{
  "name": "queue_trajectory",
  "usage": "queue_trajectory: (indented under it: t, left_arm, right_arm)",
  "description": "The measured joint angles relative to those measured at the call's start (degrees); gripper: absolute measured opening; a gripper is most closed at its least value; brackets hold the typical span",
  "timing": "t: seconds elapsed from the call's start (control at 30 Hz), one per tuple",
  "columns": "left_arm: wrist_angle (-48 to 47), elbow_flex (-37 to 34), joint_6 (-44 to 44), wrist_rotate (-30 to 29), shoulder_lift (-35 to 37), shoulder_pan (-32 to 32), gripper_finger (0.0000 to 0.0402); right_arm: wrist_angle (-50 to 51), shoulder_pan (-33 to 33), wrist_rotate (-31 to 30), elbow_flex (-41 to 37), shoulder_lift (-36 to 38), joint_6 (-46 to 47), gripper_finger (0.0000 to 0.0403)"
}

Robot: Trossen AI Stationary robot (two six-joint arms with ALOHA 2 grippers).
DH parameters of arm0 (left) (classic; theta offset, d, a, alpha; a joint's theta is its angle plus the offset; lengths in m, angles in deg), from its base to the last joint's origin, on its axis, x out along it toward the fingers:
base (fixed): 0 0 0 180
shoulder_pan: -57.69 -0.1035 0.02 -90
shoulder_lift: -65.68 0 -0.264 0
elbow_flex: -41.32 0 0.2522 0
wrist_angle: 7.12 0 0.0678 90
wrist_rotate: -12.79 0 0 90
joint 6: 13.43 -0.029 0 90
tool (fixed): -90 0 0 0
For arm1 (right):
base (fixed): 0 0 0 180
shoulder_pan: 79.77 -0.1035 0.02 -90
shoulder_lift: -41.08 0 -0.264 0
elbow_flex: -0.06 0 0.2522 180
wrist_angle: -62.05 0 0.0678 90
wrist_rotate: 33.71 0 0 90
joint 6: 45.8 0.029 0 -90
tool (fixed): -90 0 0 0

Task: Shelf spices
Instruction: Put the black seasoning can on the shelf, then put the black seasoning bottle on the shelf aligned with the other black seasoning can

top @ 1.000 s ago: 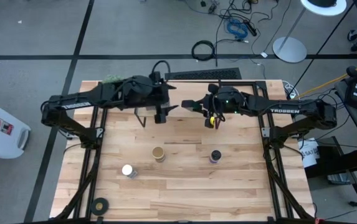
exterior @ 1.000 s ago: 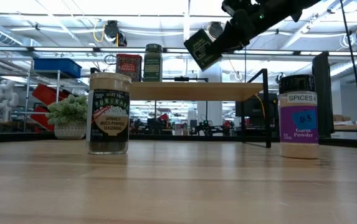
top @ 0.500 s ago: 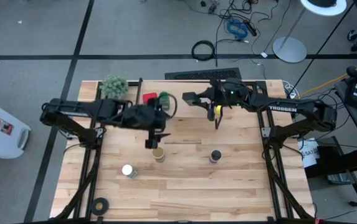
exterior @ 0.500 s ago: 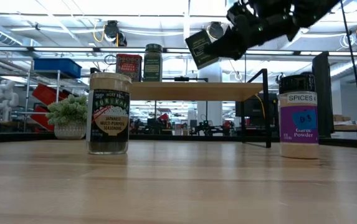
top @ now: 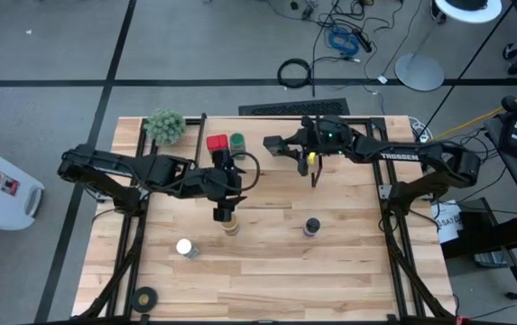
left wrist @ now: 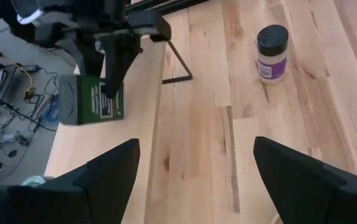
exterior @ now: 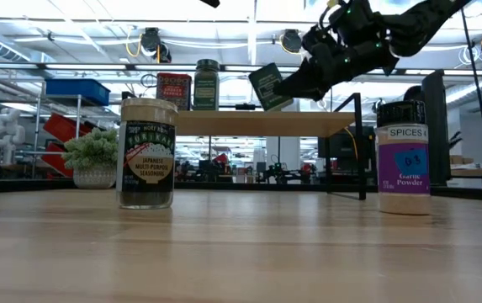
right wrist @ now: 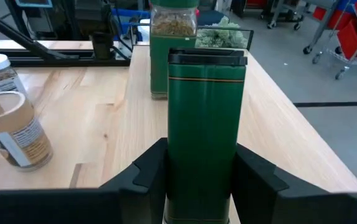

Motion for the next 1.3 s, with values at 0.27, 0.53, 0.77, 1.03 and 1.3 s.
queue_trajectory:
  t: [0.27, 0.53, 0.77, 1.03, 1.3]
  left_arm:
    - [0.6, -0.3, -0.2, 0.0, 0.0, 0.0, 0.0325]
    - [0.5, -0.3, -0.2, 0.0, 0.0, 0.0, 0.0325]
    - [0.5, -0.3, -0.2, 0.0, 0.0, 0.0, 0.0325]
    - [0.5, -0.3, 0.1, 0.0, 0.0, 0.0, 0.0325]
    - [-1.8, -0.3, 0.5, 0.0, 0.0, 0.0, 0.0325]
  right_arm:
    - [-4.7, 0.0, -0.3, 0.0, -3.6, -0.1, 0.013]
    - [-4.9, 0.1, -0.2, 0.0, -4.0, 0.3, 0.0135]
    - [-3.9, 0.7, -0.3, 0.0, -3.9, 0.9, 0.0164]
    - [-3.7, 0.7, -0.3, 0.0, -3.9, 0.9, 0.018]
    - [-0.6, 0.7, -1.0, 0.0, 1.5, -0.1, 0.0181]
